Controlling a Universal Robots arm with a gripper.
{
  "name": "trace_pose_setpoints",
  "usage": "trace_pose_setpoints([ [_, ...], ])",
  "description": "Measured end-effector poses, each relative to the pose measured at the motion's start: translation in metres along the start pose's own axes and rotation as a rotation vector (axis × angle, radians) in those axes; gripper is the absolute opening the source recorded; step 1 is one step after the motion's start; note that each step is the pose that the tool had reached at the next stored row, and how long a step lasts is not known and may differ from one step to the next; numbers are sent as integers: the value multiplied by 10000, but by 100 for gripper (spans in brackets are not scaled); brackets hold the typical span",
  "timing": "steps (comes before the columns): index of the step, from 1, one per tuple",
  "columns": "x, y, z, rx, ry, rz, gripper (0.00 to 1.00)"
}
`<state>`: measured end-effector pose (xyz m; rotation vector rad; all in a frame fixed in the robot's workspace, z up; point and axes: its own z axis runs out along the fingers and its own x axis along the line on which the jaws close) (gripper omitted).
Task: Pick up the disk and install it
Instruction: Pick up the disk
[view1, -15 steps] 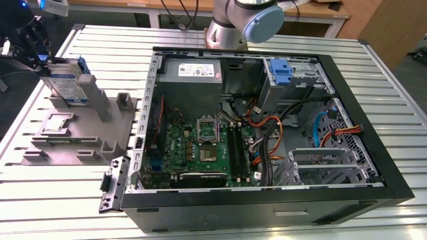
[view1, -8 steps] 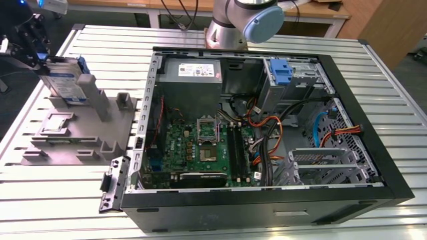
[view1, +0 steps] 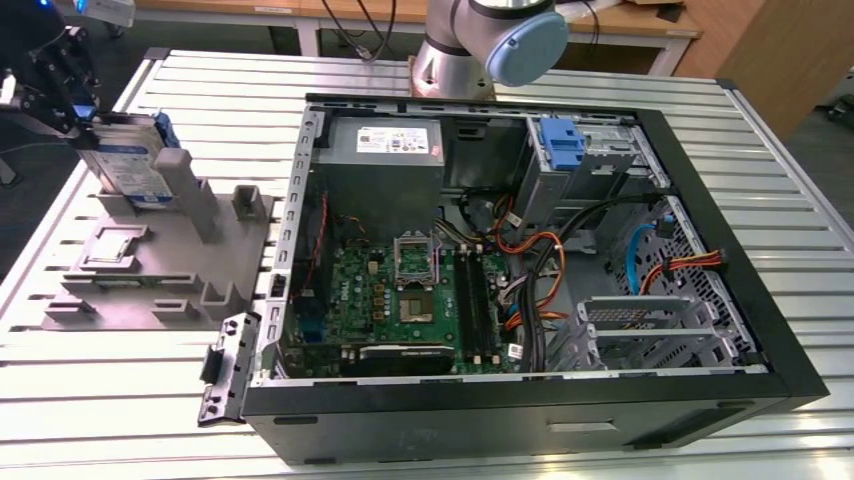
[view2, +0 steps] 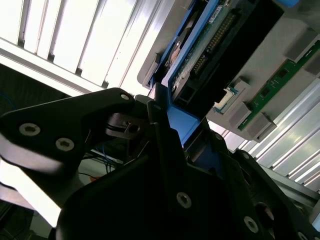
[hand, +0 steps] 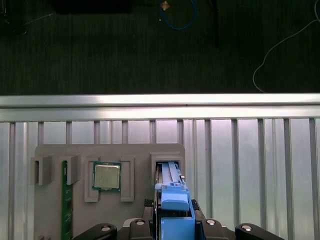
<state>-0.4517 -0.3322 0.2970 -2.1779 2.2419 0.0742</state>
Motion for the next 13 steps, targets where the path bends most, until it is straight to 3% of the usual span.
trace_pose_setpoints([
  [5, 0, 0, -1, 5, 1, 0, 38],
  [6, 0, 0, 0, 7, 0, 1, 45],
  [13, 0, 0, 12, 66, -2, -3, 45],
])
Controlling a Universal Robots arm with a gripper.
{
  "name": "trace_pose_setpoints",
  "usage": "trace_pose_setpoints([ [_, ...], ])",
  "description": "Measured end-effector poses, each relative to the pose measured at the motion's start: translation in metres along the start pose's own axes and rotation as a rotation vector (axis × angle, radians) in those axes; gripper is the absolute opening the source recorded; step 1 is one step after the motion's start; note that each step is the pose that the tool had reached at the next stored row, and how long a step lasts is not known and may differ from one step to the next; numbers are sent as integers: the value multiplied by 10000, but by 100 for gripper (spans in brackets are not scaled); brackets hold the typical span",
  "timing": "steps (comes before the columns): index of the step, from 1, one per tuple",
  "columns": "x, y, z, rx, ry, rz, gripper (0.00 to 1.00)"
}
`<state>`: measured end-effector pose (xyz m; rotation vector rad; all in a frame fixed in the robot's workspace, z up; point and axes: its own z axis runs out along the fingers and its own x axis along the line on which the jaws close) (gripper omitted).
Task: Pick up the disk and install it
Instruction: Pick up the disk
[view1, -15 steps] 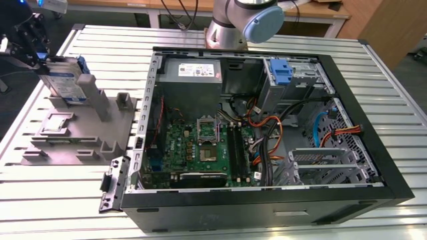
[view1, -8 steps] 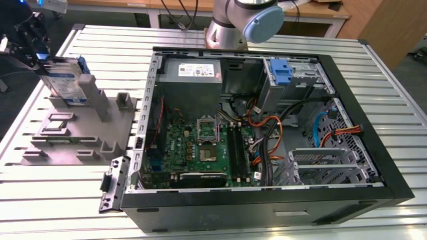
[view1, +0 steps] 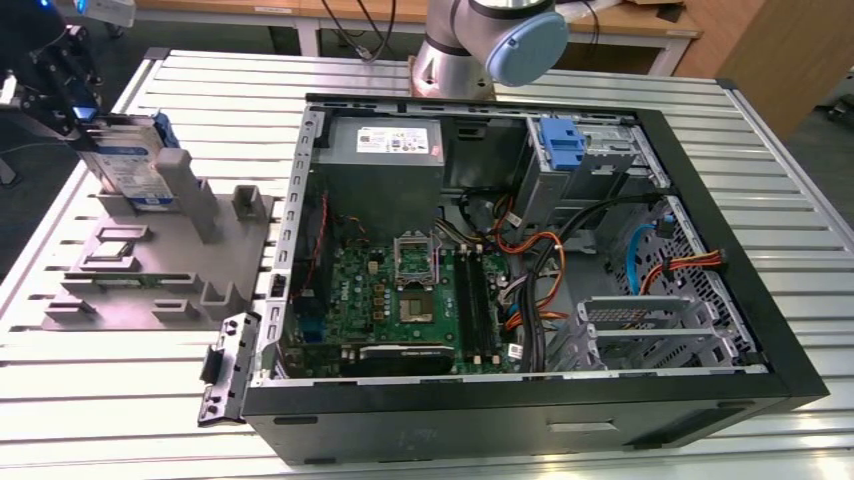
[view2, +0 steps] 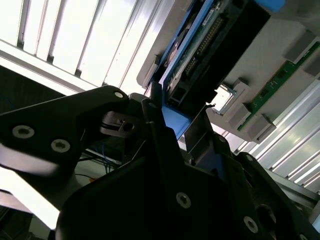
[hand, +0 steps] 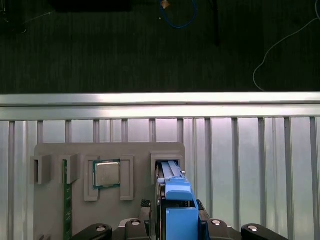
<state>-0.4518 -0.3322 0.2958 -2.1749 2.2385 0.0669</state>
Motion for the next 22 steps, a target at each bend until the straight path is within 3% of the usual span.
trace_pose_setpoints([
  [4, 0, 0, 11, 47, -1, -2, 45],
  [22, 3, 26, 50, 51, -3, -2, 45],
])
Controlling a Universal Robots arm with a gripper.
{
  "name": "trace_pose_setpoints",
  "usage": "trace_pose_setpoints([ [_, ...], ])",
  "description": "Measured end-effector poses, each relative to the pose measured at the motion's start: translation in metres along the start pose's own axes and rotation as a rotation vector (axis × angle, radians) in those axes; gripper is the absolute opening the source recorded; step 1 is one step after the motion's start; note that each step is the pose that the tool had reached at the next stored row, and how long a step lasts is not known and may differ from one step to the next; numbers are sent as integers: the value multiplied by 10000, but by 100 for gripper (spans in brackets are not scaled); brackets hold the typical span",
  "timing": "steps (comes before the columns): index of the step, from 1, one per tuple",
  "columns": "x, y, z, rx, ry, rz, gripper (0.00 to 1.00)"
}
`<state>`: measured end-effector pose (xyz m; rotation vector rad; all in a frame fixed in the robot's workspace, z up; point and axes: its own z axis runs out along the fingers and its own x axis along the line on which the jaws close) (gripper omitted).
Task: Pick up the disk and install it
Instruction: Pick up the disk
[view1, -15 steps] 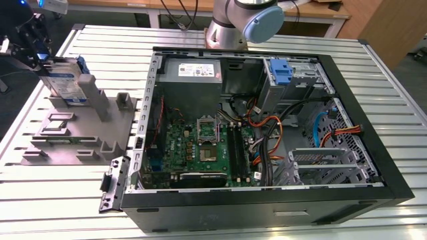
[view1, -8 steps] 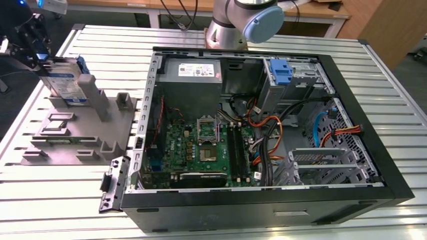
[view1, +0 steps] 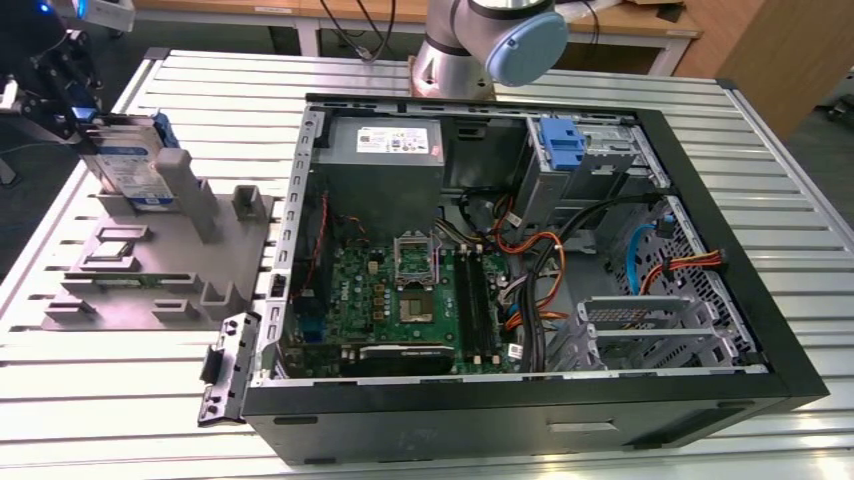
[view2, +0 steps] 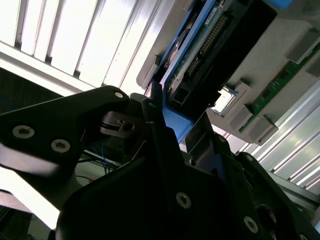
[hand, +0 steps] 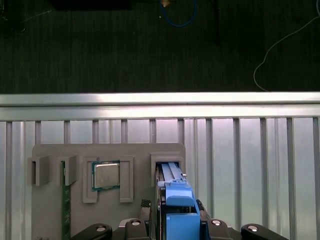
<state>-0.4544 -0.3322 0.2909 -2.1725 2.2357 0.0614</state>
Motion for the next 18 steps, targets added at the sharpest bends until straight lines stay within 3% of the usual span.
trace_pose_setpoints([
  [11, 0, 0, 3, 0, 0, 0, 45],
  [13, 0, 0, 3, 0, 0, 0, 37],
  [18, 0, 0, 4, -1, 0, 0, 36],
])
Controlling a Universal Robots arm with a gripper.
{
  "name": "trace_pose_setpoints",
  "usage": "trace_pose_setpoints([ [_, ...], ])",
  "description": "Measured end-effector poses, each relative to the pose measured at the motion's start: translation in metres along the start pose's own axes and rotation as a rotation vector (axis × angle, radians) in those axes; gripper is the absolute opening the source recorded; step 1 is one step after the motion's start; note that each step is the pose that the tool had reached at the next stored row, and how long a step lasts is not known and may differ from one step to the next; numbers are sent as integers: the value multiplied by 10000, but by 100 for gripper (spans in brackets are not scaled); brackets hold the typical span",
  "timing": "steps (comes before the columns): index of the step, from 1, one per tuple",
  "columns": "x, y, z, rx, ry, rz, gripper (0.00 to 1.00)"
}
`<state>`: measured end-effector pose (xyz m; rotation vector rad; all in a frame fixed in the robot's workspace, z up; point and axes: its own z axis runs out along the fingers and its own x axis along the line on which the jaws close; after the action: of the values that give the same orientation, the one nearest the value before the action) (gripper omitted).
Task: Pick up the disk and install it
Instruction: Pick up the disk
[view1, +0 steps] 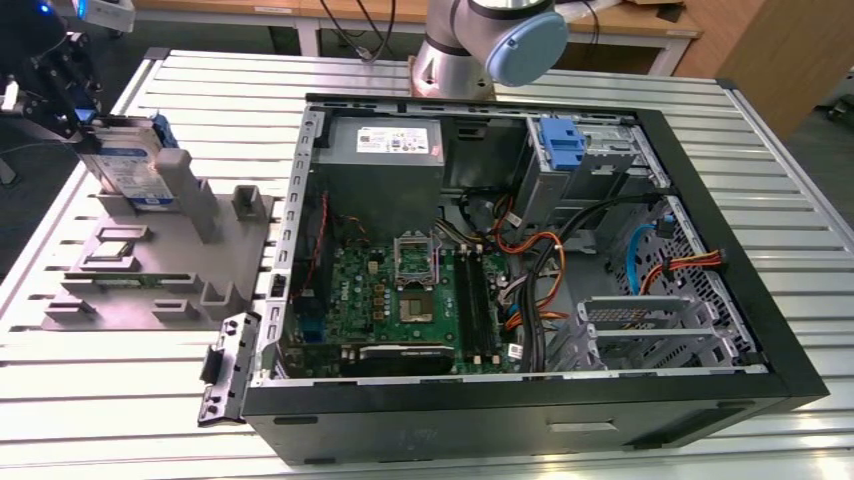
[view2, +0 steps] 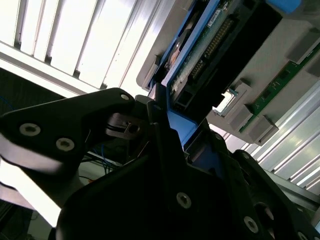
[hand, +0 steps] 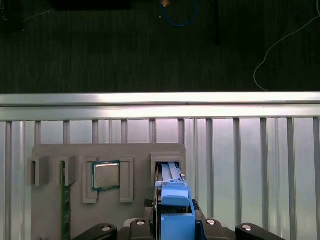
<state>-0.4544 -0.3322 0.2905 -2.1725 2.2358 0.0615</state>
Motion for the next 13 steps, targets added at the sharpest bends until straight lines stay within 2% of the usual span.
trace_pose_setpoints([
  [13, 0, 0, 3, 1, 0, -1, 36],
])
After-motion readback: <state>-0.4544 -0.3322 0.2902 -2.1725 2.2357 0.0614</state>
